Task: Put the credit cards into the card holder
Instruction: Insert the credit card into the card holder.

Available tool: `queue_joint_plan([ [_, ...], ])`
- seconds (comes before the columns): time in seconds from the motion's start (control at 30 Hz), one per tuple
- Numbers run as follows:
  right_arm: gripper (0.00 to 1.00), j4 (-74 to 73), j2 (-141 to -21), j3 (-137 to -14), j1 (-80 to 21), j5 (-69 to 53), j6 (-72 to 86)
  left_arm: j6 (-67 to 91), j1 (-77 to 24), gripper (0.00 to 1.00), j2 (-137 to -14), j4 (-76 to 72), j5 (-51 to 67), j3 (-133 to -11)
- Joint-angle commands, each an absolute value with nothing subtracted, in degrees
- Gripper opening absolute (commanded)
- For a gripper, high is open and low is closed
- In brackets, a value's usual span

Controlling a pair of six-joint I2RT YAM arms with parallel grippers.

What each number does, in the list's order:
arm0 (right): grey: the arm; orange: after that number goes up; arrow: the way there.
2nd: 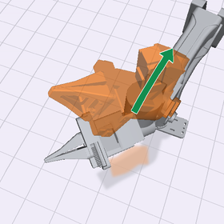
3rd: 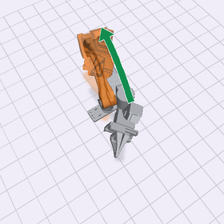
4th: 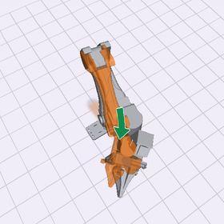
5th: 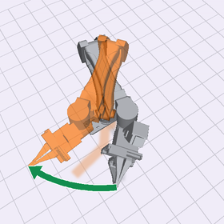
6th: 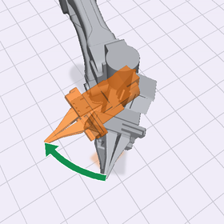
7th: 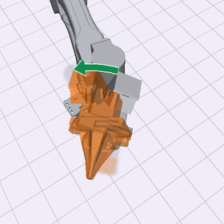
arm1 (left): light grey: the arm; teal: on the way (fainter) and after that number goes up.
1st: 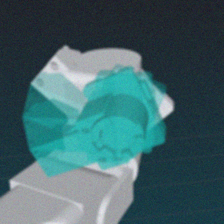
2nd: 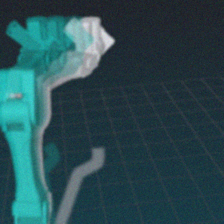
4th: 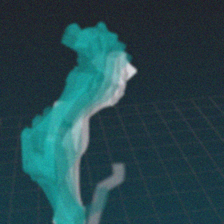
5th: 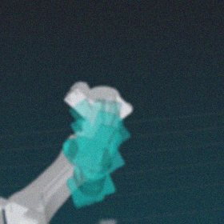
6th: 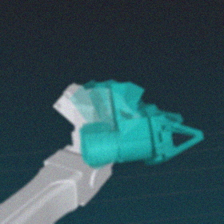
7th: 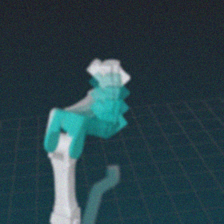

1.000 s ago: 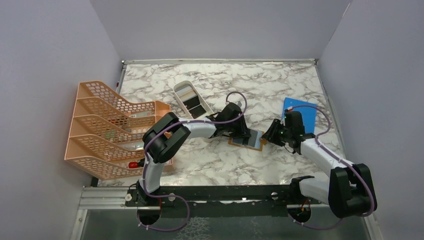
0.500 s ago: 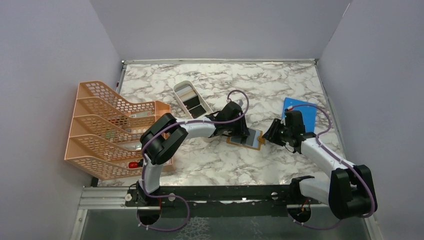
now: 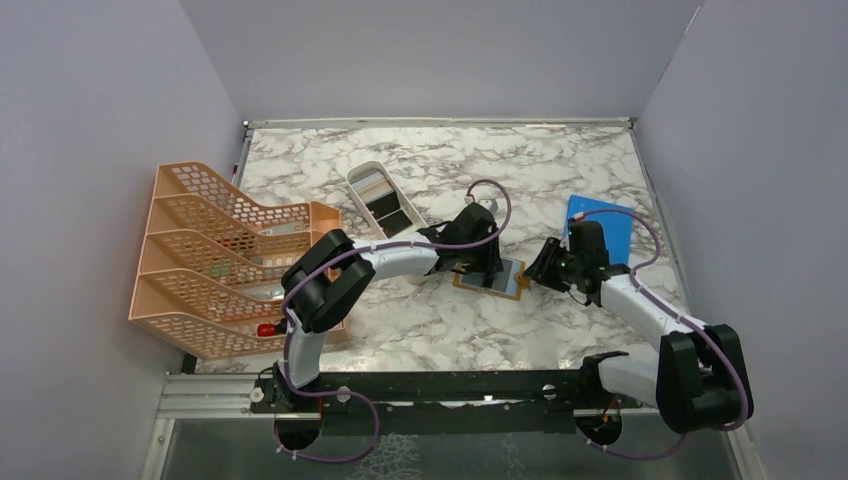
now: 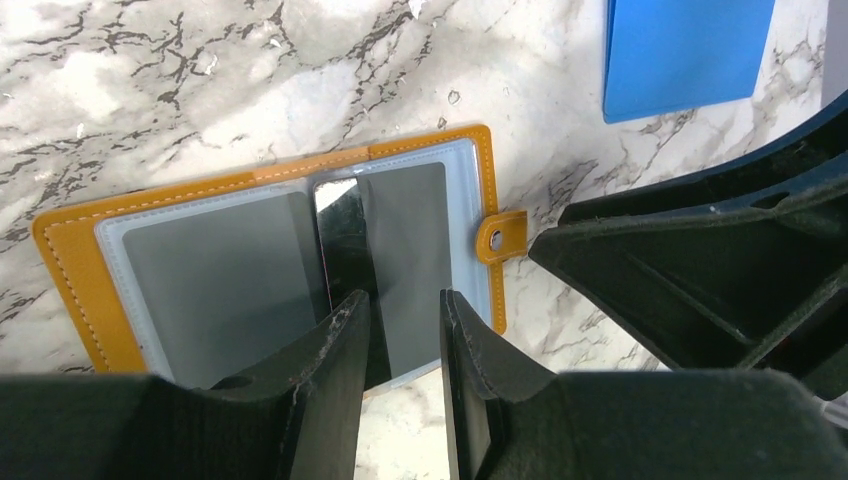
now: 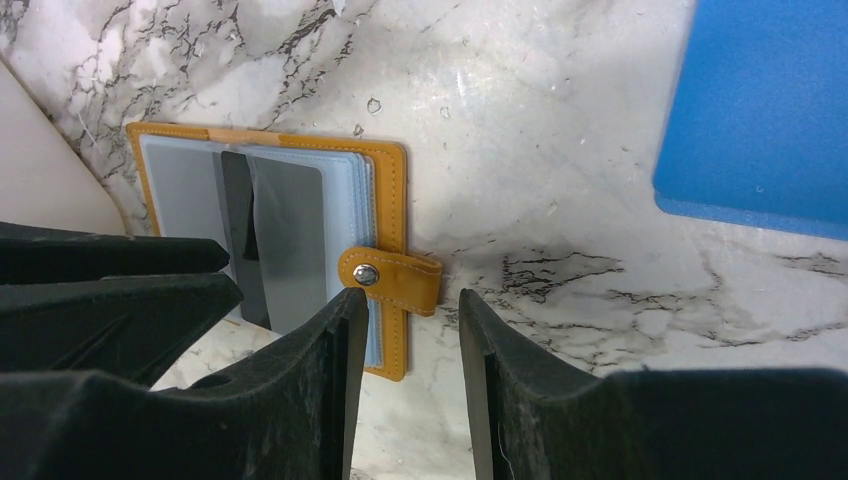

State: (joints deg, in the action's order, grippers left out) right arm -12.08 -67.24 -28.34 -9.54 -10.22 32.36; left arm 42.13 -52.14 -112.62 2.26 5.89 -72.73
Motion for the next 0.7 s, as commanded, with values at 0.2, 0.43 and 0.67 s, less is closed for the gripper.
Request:
queue_joint_plan([
  [0.2, 0.43, -9.0, -68.1, -26.4, -9.8, -11.5, 32.5, 39.3, -53.4, 0.35, -112.8, 4.9, 1.3, -74.7],
  [0.43, 0.43, -8.6, -68.4, -26.3, -9.8, -11.8, 32.4, 36.8, -53.4, 0.38, -113.6, 6.9, -1.1, -75.9],
  [0.67, 0.43, -8.6, -68.4, -26.4, -9.8, -11.7, 32.4, 36.4, -53.5, 0.38, -115.5, 6.4, -0.1, -76.6],
])
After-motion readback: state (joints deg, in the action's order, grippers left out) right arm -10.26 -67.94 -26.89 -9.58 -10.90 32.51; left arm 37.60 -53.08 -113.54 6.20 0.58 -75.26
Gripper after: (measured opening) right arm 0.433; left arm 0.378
